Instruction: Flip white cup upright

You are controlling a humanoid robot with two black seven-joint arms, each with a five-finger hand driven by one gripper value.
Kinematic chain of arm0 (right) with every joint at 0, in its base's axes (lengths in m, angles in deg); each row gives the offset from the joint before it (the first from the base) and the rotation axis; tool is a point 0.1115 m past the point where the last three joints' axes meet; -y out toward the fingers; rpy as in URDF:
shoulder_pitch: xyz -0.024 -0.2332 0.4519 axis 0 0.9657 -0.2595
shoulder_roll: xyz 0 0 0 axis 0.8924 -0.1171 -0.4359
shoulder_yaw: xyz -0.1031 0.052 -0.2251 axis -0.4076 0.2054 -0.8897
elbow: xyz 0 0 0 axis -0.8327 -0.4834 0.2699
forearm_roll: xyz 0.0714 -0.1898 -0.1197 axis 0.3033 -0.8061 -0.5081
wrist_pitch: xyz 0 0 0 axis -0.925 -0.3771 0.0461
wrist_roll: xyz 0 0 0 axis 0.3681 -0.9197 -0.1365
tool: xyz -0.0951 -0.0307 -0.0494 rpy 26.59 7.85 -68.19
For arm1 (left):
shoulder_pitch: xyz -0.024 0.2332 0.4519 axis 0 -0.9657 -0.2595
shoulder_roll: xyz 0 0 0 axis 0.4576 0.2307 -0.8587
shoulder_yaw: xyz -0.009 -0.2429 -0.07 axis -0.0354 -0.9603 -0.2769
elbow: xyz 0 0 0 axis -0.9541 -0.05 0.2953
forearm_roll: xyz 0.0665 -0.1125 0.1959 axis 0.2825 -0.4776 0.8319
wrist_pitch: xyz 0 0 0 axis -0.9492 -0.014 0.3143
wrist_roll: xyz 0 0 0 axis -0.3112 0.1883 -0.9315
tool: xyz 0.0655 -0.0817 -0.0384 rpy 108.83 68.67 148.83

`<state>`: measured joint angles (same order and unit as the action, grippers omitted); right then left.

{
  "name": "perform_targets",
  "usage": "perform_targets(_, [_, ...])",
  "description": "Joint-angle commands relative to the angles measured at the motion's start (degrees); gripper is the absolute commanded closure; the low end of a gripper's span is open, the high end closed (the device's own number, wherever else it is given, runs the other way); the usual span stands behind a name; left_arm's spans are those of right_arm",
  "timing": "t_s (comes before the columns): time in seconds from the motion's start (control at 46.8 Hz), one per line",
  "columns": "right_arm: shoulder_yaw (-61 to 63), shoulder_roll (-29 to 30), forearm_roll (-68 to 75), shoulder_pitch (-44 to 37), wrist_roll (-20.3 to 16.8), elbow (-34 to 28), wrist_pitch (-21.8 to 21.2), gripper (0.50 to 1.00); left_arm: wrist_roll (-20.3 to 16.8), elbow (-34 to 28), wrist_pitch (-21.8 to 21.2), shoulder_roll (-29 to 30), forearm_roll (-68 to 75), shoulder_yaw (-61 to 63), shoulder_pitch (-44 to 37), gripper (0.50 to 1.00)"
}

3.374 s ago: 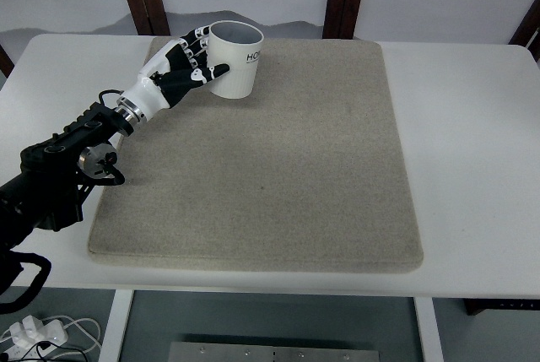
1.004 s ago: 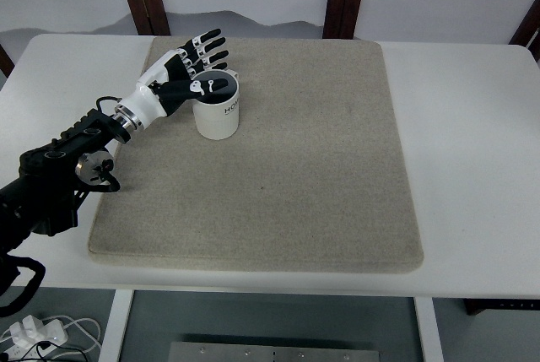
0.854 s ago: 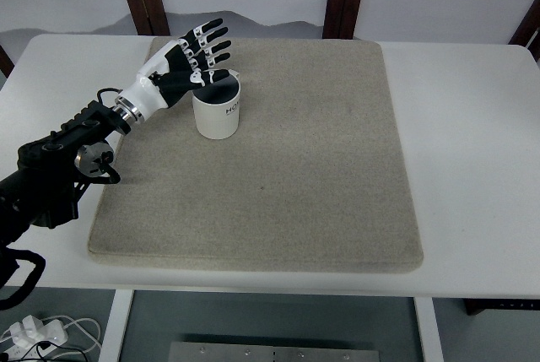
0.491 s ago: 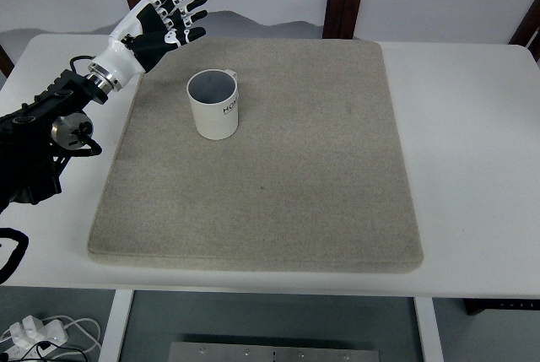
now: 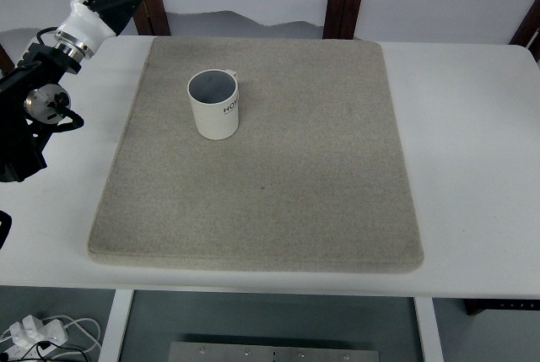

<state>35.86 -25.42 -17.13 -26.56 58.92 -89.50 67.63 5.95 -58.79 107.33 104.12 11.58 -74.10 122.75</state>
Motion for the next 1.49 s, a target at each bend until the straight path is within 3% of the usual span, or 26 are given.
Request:
perform_targets(0.0, [0.09,0.00,0.00,0.00,-0.02,0.00,0.00,0.548,0.00,-0.06,-0.01,-0.06,-0.18,-0.07,0.05,0.504])
perform_targets(0.235, [0.53,0.00,0.00,0.00,-0.02,0.00,0.00,0.548,0.02,-4.98,-0.01,-1.11,-3.34,-0.07,-0.31,0.504])
perform_targets(0.427, [0.18,0.00,0.00,0.00,-0.02,0.00,-0.09,0.548,2.39,-5.60,-0.01,-2.25,-8.78,-0.16,-0.31,0.504])
perform_targets(0.641, [0.27,0.00,-0.18,0.17,0.07,-0.35,-0.53,0.548,9.16,-5.51,-8.99,-5.15,-18.89,-0.25,-0.57,0.504])
perform_targets(0.854, [0.27,0.00,-0.18,0.35,0.07,-0.35,-0.53,0.548,12.06,-5.25,-9.52,-6.74,-23.91,-0.78,-0.75,0.504])
perform_targets(1.473, [0.53,0.00,0.09,0.44,0.07,-0.35,-0.62,0.548,12.33,-5.25,-9.69,-7.62,-24.08,-1.39,-0.75,0.504])
